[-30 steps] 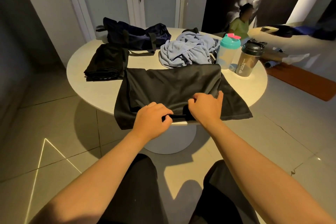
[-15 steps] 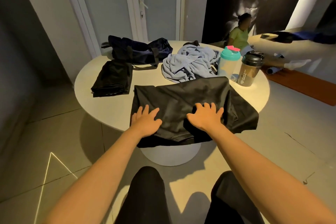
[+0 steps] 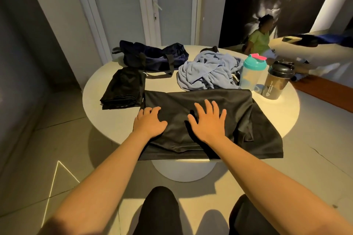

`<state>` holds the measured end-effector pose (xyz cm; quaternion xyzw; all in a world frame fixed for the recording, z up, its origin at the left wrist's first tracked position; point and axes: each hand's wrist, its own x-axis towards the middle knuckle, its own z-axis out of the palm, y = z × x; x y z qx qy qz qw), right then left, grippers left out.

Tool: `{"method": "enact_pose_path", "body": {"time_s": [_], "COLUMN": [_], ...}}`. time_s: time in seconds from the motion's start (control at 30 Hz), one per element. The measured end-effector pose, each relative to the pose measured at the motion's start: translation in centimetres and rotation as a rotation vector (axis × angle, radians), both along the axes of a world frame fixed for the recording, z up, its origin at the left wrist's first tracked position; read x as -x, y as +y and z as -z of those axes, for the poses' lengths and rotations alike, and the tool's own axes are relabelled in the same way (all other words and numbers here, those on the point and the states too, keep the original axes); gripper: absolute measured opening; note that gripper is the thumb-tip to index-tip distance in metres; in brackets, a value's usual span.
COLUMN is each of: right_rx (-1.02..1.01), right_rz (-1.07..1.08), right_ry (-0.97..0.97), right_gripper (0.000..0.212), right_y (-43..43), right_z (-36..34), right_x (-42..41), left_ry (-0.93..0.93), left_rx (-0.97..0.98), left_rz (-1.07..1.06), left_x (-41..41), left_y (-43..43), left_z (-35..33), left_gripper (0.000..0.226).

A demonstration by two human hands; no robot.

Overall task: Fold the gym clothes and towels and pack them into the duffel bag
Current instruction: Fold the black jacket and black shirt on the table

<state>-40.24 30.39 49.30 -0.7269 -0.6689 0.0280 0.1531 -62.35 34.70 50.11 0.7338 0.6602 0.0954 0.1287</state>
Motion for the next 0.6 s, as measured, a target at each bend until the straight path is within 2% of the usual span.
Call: {"method": "enact_pose_path", "body": {"time_s": [0.1,0.23,0.4,0.5,0.6], "right_rx": [-0.016,0.189,0.228,0.117,0.038], "right_rz": [-0.09,-0.179,0.131,0.121,-0.077], "right_ry": [0.011,0.037,0.052,0.039,0.021], "right_gripper": [0.06,0.053,0.059,0.053,0.051], "right_y": [1.9,3.8,4.3,5.5,7.4], "right_z": [-0.3,0.6,1.4,0.8,0.2], "right_x": [0.3,-0.3,-2.2,-1.0,0.9], "left_ry": [0.043,0.018,0.118,0.123,0.178], "left_rx": [-0.137,-0.025,0.05,0.091,-0.025], "left_rz": [0.105,0.084,-0.01,-0.053,-0.027], "left_x": [-1.1,-1.9,-1.5,-2.0,-2.8], "left_y": [2.3,4.8,4.6,4.7,5.9], "left_z": [-1.2,-0.4,1.7,0.7,-0.7], "left_gripper": [0.057,0.057,0.063,0.069,0.07]}}
